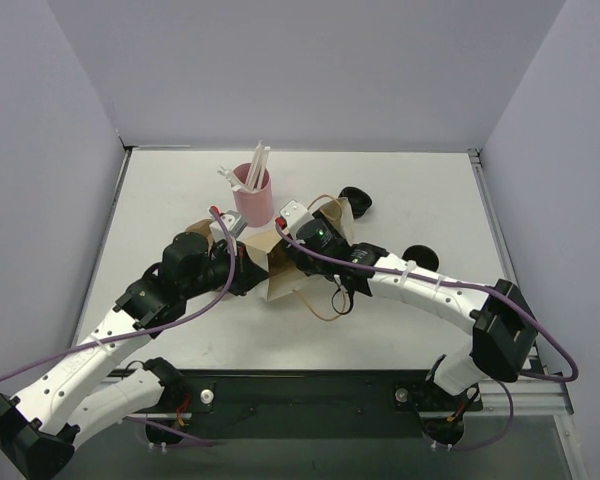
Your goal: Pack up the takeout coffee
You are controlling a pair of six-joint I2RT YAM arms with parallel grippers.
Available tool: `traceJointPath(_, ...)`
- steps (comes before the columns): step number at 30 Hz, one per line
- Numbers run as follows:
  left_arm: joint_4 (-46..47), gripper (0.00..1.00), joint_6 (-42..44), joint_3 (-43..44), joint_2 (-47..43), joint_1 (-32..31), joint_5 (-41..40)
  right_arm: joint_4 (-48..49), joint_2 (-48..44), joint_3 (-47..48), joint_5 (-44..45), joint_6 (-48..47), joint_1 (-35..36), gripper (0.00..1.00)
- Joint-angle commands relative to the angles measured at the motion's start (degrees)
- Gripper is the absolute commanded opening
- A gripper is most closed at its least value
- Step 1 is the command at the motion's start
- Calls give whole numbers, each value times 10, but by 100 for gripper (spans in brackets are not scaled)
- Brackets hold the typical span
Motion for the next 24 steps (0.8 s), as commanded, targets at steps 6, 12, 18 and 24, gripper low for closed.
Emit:
traceJointPath(6,25,0,-10,11,4,-3,13,64,19,6,35,0,-17,35)
traceJointPath(12,20,0,-10,20,8,-3,10,85,5,-2,19,-20,-23,2)
traceJointPath(18,18,0,-12,28,17,-3,9,71,-36,-18,-29,-24,-31,0)
traceJointPath(24,-2,19,-17,64,25,-3,0,5,-65,-4,-47,-11,-31,0)
